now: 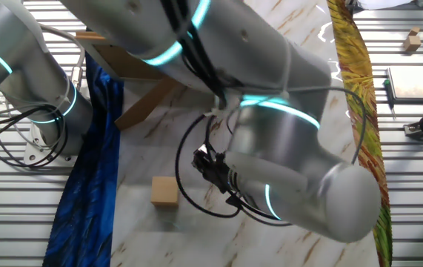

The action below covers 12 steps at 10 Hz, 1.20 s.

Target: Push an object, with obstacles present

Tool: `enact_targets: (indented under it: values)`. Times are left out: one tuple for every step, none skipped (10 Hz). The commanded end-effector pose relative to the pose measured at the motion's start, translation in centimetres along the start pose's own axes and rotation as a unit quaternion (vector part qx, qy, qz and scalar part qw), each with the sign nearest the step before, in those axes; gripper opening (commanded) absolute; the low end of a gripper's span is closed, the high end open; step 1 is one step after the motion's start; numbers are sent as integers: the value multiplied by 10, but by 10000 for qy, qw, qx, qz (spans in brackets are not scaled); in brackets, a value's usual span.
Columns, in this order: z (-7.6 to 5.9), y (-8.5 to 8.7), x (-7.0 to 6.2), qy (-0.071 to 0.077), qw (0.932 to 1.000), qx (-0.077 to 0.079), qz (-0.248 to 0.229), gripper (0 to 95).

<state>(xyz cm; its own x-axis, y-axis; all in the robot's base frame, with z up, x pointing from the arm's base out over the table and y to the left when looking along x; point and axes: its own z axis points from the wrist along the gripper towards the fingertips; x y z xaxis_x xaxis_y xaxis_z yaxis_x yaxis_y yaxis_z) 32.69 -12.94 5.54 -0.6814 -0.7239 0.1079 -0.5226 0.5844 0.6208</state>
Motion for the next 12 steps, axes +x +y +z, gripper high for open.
enact_targets:
  values:
    - [1, -4, 12, -2, 10000, -22, -26, 0]
    - [1, -7, 16, -10, 10000, -33, -36, 0]
    - [1, -8, 18, -36, 10000, -66, -14, 0]
    - [1, -7, 16, -31, 10000, -65, -10, 0]
    - [1, -7, 17, -33, 10000, -65, -16, 0]
    - [1, -5, 14, -30, 10000, -56, -25, 0]
    - [0, -1, 7, -30, 10000, -65, -23, 0]
    - [-1, 2, 2, -26, 10000, -66, -23, 0]
    - [0, 5, -5, -29, 10000, -78, -5, 0]
    - [0, 6, -8, -22, 10000, -81, 2, 0]
    - [1, 6, -8, 0, 10000, -100, -1, 0]
    - [2, 7, -12, 17, 9999, -112, 2, 0]
